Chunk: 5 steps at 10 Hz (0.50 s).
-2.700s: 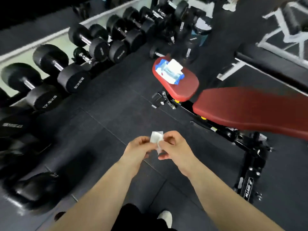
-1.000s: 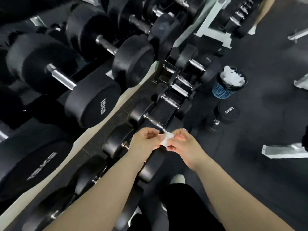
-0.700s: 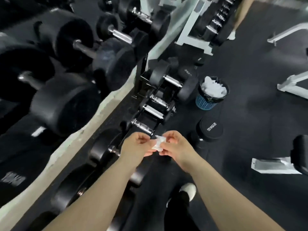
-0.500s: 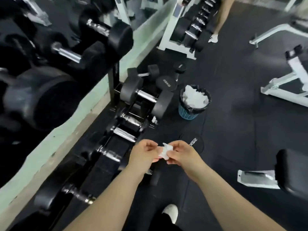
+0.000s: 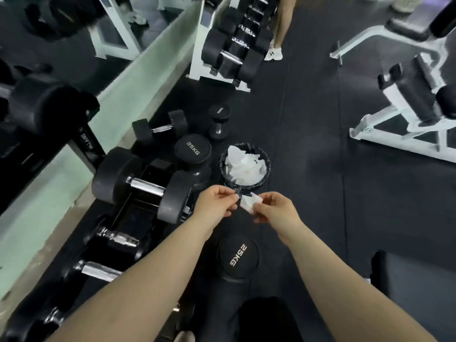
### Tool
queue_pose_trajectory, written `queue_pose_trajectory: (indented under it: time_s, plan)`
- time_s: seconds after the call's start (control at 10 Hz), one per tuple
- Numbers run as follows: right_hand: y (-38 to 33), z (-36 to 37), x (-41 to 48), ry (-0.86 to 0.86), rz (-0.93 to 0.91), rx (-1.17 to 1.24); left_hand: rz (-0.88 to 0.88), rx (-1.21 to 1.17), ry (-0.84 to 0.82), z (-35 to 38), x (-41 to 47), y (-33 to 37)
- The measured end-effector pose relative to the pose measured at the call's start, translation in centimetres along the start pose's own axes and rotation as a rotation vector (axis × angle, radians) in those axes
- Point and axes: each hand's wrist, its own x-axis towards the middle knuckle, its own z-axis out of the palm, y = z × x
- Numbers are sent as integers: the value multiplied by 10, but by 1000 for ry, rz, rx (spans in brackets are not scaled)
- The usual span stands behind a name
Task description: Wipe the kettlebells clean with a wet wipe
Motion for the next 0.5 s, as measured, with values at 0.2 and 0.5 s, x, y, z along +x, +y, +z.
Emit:
queue_pose_trajectory:
  time_s: [0.2, 0.5]
  plan:
    - [2, -66, 169, 88, 165, -112, -103, -109, 217, 46, 101, 24]
    - [-19, -65, 343, 11, 234, -327, -259, -224, 571, 66, 157, 25]
